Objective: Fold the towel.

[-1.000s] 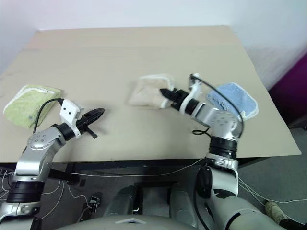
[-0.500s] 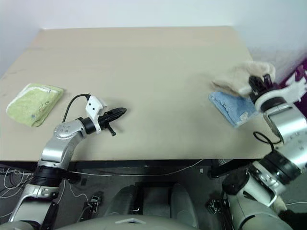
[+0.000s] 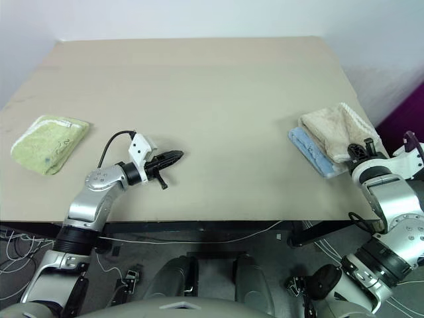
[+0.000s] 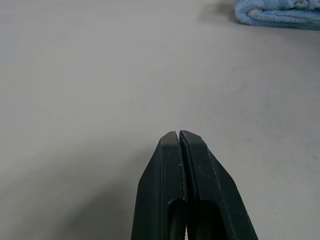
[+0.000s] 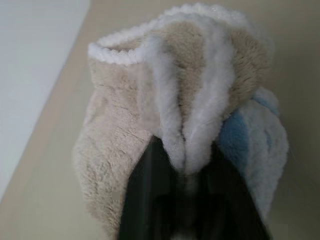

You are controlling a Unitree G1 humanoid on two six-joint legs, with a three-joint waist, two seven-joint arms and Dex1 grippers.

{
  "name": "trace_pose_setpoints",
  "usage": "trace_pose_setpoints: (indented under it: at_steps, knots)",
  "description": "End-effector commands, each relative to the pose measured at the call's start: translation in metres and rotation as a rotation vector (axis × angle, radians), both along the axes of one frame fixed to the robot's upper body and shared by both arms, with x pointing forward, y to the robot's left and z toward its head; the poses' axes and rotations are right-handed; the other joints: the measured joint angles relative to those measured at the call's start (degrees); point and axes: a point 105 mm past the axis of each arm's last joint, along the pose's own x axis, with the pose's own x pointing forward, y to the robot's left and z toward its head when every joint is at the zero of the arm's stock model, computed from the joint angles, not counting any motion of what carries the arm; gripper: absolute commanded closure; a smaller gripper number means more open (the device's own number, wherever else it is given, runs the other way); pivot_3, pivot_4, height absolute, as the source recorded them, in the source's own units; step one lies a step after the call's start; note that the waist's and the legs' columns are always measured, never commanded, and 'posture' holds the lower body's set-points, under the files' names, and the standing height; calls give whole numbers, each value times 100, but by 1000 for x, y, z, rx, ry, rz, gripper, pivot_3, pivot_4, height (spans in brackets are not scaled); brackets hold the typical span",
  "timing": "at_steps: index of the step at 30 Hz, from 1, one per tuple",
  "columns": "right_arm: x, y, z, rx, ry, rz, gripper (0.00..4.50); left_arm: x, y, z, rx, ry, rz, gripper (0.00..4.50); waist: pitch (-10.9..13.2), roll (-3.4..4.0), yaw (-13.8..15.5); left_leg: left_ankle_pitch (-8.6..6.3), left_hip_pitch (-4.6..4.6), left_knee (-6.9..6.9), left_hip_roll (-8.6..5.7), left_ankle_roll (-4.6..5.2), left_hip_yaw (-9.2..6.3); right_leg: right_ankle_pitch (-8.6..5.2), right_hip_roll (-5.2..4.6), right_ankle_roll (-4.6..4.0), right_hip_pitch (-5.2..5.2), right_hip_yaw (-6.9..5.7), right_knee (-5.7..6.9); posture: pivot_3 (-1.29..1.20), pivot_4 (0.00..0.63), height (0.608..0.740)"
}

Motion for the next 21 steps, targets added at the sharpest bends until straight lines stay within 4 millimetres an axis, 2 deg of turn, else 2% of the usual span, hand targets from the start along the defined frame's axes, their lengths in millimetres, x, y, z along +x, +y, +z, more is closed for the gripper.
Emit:
trace_pose_setpoints:
  at_steps: [1, 5, 9, 12, 15, 17, 19, 21]
  knots:
    - [-3, -3, 20, -23, -79, -22, 2754, -2, -3, 8, -7, -36, -20, 4424, 0, 0, -1, 0, 1, 0, 0, 0, 0, 0, 0, 0, 1, 0, 0, 0, 150, 740]
    - [-6, -3, 26, -21, -105, -48, 1323, -4, -6, 7, -15, -25, -30, 4424, 0, 0, -2, 0, 4, 0, 0, 0, 0, 0, 1, 0, 4, 0, -1, 0, 150, 740]
    - [-16, -10, 32, -100, -105, -103, 38, -7, -9, 3, -19, -5, -47, 4424, 0, 0, 9, 0, 4, 0, 0, 1, -1, 0, 0, 1, 6, 0, -2, 0, 150, 740]
    - [-22, -19, 46, -193, -134, -148, 38, -7, -11, 1, -17, 6, -53, 4424, 0, 0, 5, -1, 7, 2, 0, 2, -2, 0, 0, 1, 11, -1, -4, 0, 150, 740]
    - [-24, -24, 65, -343, -170, -189, 38, 1, -10, 1, -7, -7, -14, 4424, 0, 2, 4, -1, 9, 2, 0, 2, -2, -1, 2, 1, 12, -2, -4, 0, 150, 740]
    - [-17, -14, 77, -506, -186, -138, 38, 14, -5, 3, 6, -37, 69, 4424, 0, 2, 5, -1, 12, 2, 0, 2, -2, -1, 5, 1, 15, -2, -4, 0, 150, 740]
    - [-8, 6, 85, -736, -187, -45, 38, 24, -1, 5, -3, -43, 144, 4424, 0, 1, 6, -1, 15, 3, 0, 2, -3, -1, 5, 1, 19, -4, -5, 0, 150, 740]
    - [7, 41, 85, -929, -224, 113, 38, 31, 5, 10, -25, -56, 221, 4424, 0, 0, -17, -1, 16, 4, 0, 3, -3, -1, 6, 2, 19, -4, -6, 0, 150, 740]
